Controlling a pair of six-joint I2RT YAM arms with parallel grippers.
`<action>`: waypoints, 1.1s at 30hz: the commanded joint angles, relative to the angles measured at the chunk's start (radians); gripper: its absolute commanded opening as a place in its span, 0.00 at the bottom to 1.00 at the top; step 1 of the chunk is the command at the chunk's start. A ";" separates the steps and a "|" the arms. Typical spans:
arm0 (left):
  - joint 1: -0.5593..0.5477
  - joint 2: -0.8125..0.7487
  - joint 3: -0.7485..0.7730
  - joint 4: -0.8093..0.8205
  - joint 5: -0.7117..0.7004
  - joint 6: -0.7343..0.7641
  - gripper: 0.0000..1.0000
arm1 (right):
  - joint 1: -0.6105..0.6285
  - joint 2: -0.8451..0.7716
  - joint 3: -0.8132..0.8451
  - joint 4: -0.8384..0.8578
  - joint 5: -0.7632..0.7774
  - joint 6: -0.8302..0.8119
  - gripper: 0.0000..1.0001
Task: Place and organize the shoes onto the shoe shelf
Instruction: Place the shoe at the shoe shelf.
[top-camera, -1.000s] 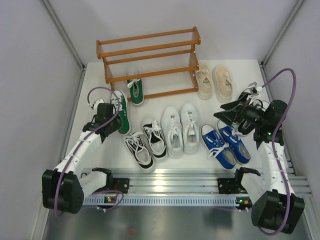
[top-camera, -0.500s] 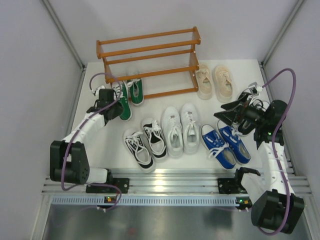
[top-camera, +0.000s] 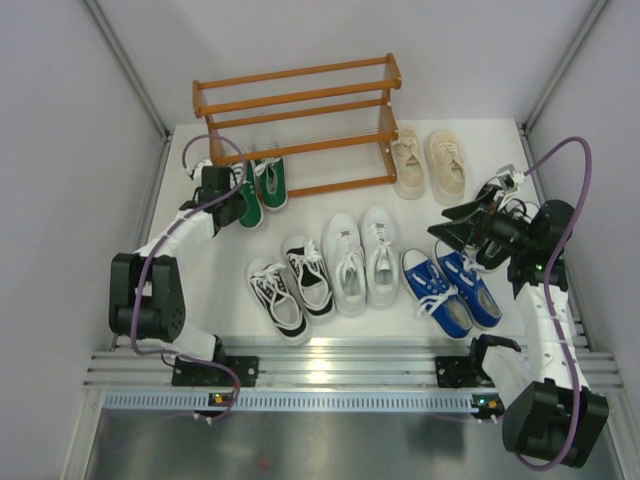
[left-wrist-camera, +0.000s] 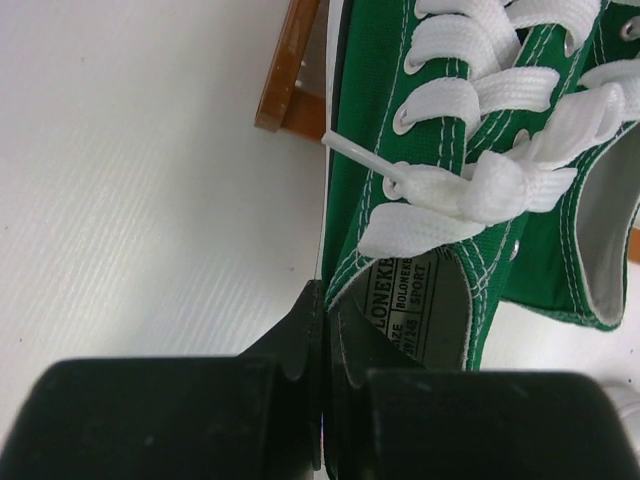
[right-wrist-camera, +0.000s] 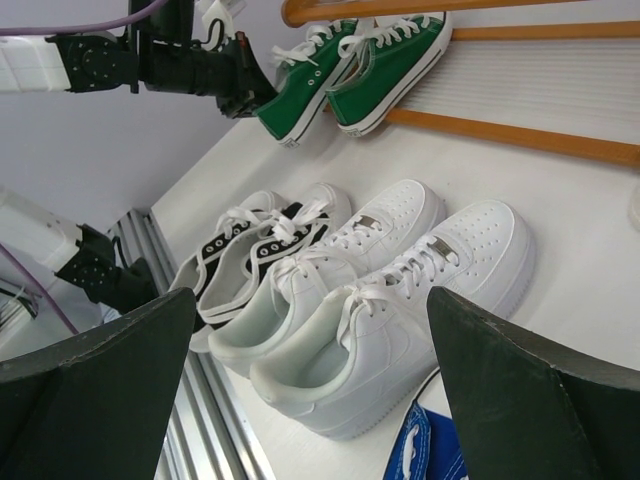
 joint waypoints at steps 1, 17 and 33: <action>0.008 0.012 0.075 0.165 -0.039 0.005 0.00 | -0.017 -0.004 0.056 0.014 -0.005 -0.026 1.00; 0.011 0.102 0.097 0.282 -0.117 0.012 0.00 | -0.020 0.006 0.056 0.008 -0.005 -0.036 1.00; 0.013 0.167 0.121 0.333 -0.090 -0.068 0.00 | -0.022 0.011 0.061 0.004 -0.008 -0.039 0.99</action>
